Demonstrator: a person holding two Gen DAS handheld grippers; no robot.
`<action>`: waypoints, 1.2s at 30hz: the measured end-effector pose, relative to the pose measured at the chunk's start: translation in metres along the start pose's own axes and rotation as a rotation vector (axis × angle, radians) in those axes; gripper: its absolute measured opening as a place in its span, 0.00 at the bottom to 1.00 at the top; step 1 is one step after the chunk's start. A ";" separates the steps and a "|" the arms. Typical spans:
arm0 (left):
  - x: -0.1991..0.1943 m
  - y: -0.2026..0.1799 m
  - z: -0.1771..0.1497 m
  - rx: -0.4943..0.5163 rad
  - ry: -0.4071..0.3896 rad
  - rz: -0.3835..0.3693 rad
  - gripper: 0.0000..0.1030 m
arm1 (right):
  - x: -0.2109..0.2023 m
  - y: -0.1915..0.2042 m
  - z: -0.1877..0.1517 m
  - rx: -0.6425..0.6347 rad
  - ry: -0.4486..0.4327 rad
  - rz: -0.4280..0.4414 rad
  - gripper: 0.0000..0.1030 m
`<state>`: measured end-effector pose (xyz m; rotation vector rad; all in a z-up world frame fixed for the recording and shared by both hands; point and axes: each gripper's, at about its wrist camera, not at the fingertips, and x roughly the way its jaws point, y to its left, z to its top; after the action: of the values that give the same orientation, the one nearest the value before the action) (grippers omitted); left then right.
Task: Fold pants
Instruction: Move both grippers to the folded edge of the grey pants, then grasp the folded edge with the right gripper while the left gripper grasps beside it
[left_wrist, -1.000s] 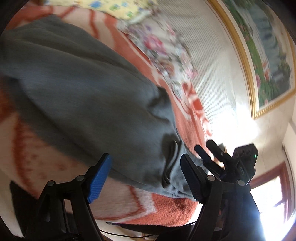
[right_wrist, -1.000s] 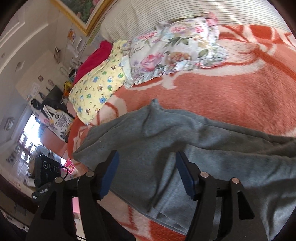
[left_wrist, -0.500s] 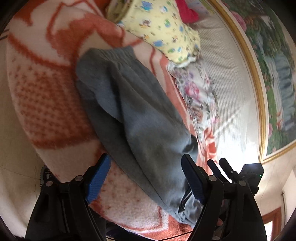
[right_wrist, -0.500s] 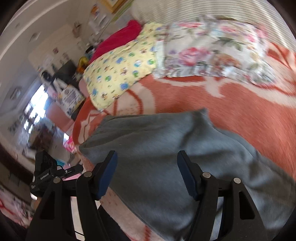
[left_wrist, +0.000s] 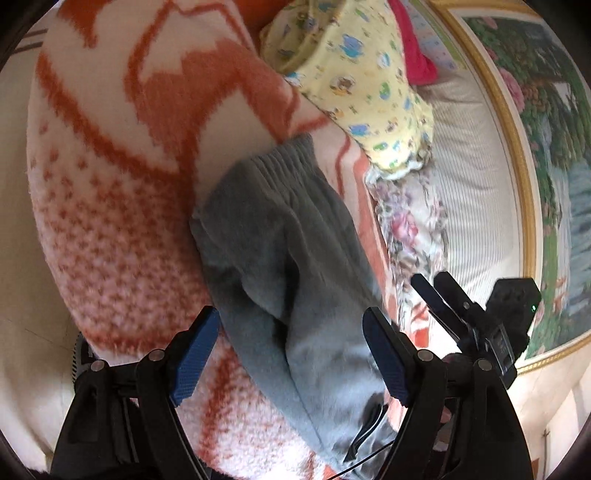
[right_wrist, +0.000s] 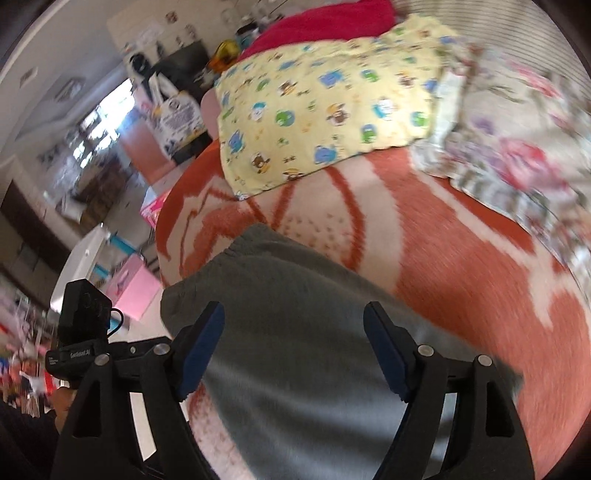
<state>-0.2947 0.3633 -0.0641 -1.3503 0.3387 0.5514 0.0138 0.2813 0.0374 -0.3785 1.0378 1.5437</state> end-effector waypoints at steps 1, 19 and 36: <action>0.001 0.002 0.002 -0.013 0.002 0.002 0.78 | 0.010 0.001 0.008 -0.014 0.022 0.007 0.76; 0.024 0.012 0.027 -0.109 -0.019 0.012 0.80 | 0.151 0.034 0.084 -0.276 0.318 0.112 0.76; 0.035 -0.001 0.032 0.035 -0.096 0.020 0.27 | 0.163 0.041 0.073 -0.266 0.304 0.103 0.12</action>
<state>-0.2673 0.4010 -0.0753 -1.2827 0.2822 0.6224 -0.0457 0.4434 -0.0250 -0.7732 1.0981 1.7591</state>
